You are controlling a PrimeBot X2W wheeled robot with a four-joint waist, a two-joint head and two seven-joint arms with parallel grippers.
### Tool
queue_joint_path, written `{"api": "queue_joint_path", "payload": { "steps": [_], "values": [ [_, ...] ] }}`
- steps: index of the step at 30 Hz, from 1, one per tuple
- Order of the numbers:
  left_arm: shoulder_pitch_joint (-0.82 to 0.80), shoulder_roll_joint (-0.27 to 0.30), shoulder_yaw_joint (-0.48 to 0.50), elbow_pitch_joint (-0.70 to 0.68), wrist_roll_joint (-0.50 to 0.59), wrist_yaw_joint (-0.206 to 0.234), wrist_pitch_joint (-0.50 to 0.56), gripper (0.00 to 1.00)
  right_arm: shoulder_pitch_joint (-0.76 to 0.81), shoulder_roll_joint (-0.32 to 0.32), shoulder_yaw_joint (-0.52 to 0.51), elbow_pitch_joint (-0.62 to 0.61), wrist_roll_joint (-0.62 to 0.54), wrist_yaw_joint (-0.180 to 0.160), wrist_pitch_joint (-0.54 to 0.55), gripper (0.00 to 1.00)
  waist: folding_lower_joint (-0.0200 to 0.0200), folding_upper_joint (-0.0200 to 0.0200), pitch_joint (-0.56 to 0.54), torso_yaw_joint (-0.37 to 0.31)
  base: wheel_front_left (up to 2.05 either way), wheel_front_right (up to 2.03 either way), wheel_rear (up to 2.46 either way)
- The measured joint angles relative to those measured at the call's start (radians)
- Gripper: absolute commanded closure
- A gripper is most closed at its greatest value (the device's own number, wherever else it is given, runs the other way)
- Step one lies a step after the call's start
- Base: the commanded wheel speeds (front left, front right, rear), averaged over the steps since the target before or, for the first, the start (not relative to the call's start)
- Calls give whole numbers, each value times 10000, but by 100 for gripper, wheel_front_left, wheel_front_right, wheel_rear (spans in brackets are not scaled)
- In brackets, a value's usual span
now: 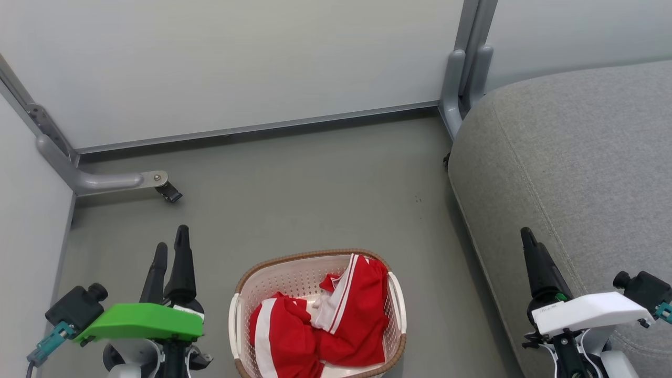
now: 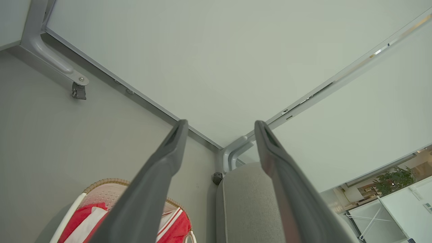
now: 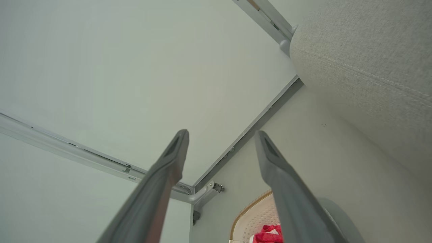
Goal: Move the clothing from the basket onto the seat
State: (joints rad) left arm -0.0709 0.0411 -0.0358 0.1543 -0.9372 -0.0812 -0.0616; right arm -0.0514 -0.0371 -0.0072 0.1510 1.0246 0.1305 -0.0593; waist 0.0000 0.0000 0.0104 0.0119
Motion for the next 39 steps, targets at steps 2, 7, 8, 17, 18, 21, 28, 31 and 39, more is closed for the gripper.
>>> {"api": "queue_joint_path", "payload": {
  "steps": [2,7,8,17,18,21,28,31,39],
  "values": [
    [-4,2,-104,-15,380,36,-40,0,2,-4,77,-4,-307,0,-61,0,0,0,2,3,0,0,0],
    [-11,6,-399,4,1476,115,-209,0,6,-13,203,-15,-1089,-2,-213,0,0,0,4,12,0,0,0],
    [-12,6,-431,21,1609,148,-242,0,6,-13,224,-15,-1231,0,-240,0,0,0,4,13,0,0,0],
    [-21,13,-792,102,2949,305,-527,0,22,-27,410,46,-2497,-2,-529,0,0,0,-12,48,0,0,0],
    [-22,15,-828,105,3103,341,-543,0,27,-29,433,59,-2633,0,-562,0,0,0,-12,54,0,0,0],
    [-25,17,-926,142,3434,378,-631,0,49,-33,495,113,-3057,0,-648,0,0,0,-13,71,0,0,0],
    [-69,31,-1091,199,4243,470,-821,0,50,-44,564,192,-3910,0,-830,0,0,0,12,109,0,0,0],
    [-77,36,-1170,205,4546,493,-899,0,50,-46,579,203,-4211,0,-913,0,0,0,12,122,0,0,0],
    [-111,44,-1356,190,5352,583,-1095,0,49,-58,637,209,-5087,0,-1103,0,0,0,23,156,0,0,0]
  ]
}}
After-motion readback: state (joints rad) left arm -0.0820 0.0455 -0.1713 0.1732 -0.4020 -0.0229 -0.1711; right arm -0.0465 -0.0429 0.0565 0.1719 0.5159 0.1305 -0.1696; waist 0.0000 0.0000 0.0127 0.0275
